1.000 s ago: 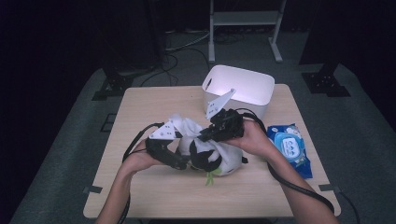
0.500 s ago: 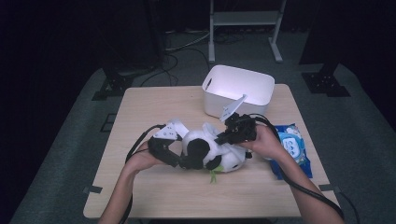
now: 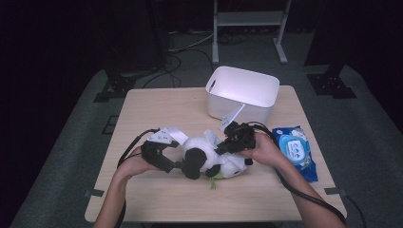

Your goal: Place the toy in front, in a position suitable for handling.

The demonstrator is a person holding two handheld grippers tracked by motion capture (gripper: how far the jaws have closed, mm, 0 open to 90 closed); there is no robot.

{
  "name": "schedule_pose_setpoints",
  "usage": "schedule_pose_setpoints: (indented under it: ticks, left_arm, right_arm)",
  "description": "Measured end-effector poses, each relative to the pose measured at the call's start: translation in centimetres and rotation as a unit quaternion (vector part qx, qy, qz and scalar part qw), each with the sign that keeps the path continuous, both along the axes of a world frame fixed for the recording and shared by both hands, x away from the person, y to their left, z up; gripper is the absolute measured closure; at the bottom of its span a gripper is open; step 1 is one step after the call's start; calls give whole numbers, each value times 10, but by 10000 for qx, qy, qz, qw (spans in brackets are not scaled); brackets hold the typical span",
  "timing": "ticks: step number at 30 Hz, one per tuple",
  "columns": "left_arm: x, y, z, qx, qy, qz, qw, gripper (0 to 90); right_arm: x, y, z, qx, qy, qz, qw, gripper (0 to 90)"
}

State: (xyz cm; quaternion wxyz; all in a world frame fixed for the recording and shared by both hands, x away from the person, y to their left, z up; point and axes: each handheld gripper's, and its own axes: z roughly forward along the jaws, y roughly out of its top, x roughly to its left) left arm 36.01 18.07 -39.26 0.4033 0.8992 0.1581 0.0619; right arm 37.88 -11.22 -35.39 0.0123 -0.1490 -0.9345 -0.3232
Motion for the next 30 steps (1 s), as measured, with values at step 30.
schedule_pose_setpoints:
  ticks: [30]
  left_arm:
    - [-12, -27, 9, -42, -36, -483, 9988, 152]
  right_arm:
    - [-27, 7, -23, -171, 41, 490, 9986, 839]
